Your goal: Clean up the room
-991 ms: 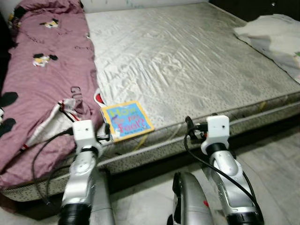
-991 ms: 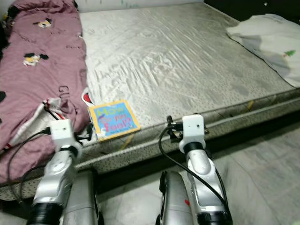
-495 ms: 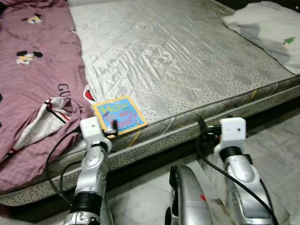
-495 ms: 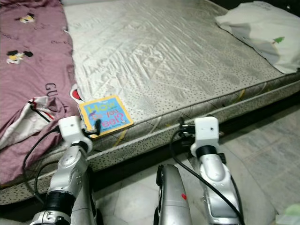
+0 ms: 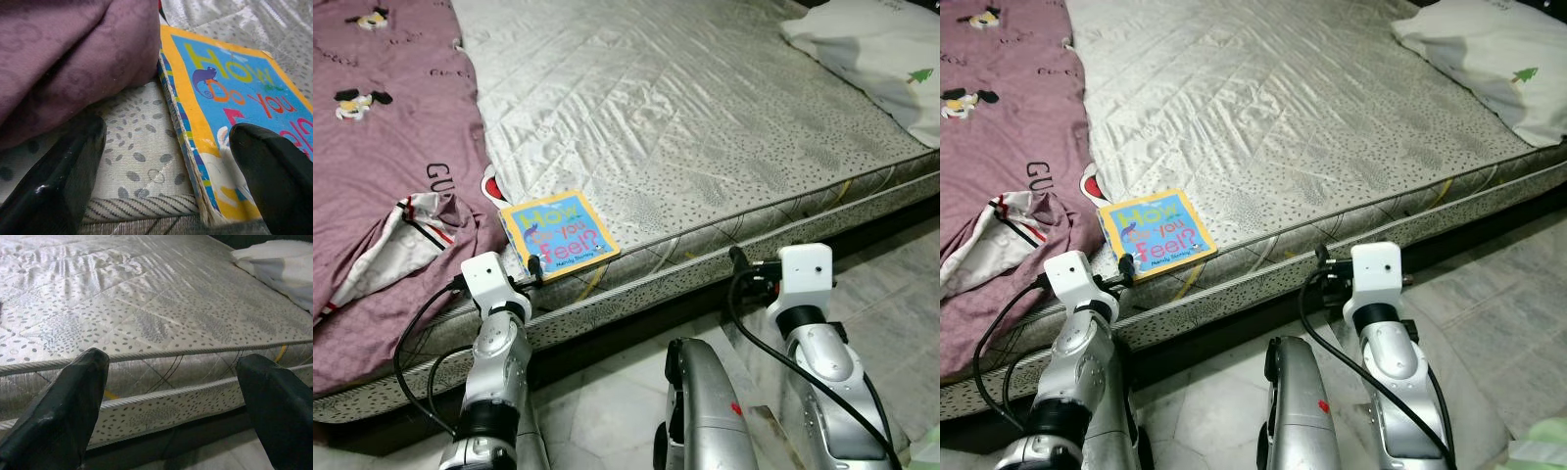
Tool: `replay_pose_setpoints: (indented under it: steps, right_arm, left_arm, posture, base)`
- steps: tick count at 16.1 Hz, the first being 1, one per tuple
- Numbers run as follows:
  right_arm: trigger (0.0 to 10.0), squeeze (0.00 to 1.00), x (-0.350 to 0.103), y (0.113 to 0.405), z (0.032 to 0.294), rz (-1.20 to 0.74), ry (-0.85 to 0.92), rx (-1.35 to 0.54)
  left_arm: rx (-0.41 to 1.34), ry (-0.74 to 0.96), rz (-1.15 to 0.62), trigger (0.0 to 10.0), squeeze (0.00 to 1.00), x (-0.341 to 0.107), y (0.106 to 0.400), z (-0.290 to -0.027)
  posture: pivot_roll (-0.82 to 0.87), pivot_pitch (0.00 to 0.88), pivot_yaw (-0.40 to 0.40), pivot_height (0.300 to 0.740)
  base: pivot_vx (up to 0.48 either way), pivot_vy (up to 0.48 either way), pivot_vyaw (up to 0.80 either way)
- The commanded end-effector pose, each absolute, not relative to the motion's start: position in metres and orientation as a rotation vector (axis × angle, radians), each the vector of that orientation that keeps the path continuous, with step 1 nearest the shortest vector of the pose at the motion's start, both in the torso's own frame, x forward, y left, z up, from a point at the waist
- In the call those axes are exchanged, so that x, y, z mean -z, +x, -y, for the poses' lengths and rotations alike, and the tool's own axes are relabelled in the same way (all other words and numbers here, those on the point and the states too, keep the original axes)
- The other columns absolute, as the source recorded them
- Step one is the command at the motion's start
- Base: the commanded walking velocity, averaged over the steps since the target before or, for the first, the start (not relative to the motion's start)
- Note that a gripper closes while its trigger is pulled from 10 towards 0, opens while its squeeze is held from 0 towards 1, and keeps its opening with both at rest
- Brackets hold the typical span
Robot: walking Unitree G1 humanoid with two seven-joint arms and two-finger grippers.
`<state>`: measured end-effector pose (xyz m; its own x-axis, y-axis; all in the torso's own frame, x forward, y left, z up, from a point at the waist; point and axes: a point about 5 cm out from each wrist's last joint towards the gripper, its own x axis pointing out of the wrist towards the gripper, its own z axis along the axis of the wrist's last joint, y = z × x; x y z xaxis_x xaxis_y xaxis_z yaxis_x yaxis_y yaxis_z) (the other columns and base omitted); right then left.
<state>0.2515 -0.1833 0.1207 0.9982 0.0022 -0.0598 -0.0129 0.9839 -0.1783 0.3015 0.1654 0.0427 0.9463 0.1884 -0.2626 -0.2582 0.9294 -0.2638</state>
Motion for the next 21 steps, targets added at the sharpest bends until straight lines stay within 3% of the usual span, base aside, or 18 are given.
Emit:
replay_pose_setpoints:
  steps: [1, 9, 16, 19, 20, 21]
  right_arm:
    - [10.0, 0.0, -0.126, 0.249, 0.186, -0.048, -0.188, -0.012]
    - [10.0, 0.0, -0.141, 0.24, 0.204, -0.057, -0.245, 0.0]
    - [10.0, 0.0, -0.148, 0.248, 0.205, -0.042, -0.259, -0.001]
    - [10.0, 0.0, -0.151, 0.25, 0.204, -0.031, -0.26, -0.001]
    - [10.0, 0.0, -0.151, 0.251, 0.205, -0.029, -0.26, 0.002]
    - [10.0, 0.0, -0.151, 0.252, 0.205, -0.028, -0.26, 0.003]
  left_arm:
    - [-0.25, -0.309, -0.229, 10.0, 0.0, -0.045, 0.306, -0.167]
    - [-0.224, -0.464, -0.422, 10.0, 0.0, -0.019, 0.313, -0.155]
    - [0.024, -0.725, -0.481, 10.0, 0.0, -0.025, 0.324, -0.125]
    - [0.06, -0.734, -0.552, 10.0, 0.0, -0.02, 0.32, -0.118]
    - [0.062, -0.759, -0.561, 4.5, 0.0, -0.019, 0.319, -0.118]
    - [0.061, -0.774, -0.561, 4.5, 0.0, -0.018, 0.319, -0.119]
  posture:
    - [-0.16, 0.112, -0.055, 0.514]
    - [-0.24, 0.127, -0.094, 0.514]
    - [-0.25, 0.11, -0.098, 0.514]
    - [-0.25, 0.104, -0.096, 0.514]
    - [-0.25, 0.099, -0.096, 0.514]
    - [-0.25, 0.099, -0.096, 0.514]
  base:
    - [0.0, 0.0, 0.0]
    - [0.0, 0.0, 0.0]
    - [0.0, 0.0, 0.0]
    - [0.0, 0.0, 0.0]
    - [0.0, 0.0, 0.0]
    - [0.0, 0.0, 0.0]
